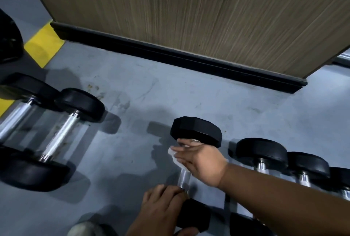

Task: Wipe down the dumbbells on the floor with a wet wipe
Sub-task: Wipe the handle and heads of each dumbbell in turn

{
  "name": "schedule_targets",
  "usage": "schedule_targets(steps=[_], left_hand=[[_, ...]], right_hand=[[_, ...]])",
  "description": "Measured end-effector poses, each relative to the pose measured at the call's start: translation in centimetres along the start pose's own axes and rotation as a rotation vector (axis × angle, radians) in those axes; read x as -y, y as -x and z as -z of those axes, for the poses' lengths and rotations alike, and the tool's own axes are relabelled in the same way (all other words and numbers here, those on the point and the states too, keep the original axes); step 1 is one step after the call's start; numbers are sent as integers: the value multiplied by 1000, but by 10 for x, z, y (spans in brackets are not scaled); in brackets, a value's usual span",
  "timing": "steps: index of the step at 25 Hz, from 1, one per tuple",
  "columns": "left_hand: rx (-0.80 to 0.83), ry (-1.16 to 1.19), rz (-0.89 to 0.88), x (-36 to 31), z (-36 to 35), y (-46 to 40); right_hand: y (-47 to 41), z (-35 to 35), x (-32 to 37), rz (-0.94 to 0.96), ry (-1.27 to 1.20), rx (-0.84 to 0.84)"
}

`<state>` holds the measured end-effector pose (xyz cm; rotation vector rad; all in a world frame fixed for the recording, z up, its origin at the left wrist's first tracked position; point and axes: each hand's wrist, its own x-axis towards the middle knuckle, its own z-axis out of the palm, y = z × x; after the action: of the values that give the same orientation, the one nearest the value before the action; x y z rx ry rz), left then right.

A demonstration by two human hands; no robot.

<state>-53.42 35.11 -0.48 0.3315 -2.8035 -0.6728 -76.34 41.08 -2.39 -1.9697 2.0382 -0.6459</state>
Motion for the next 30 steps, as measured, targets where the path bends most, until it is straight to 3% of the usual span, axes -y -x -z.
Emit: schedule_targets(steps=[5, 11, 17, 22, 27, 30], left_hand=[[-52, -25, -15, -7, -1, -3], [-41, 28, -27, -1, -1, -1], [-40, 0, 3, -9, 1, -5], [-29, 2, -18, -9, 3, -3], [-57, -36, 24, -17, 3, -6], [-60, -69, 18, -19, 1, -5]], right_hand=[[20, -6, 25, 221, -86, 223], [-5, -5, -6, -27, 19, 83], [26, -4, 15, 244, -104, 229], [8, 4, -7, 13, -15, 3], [43, -4, 16, 231, -146, 136], [25, 4, -6, 227, -24, 117]])
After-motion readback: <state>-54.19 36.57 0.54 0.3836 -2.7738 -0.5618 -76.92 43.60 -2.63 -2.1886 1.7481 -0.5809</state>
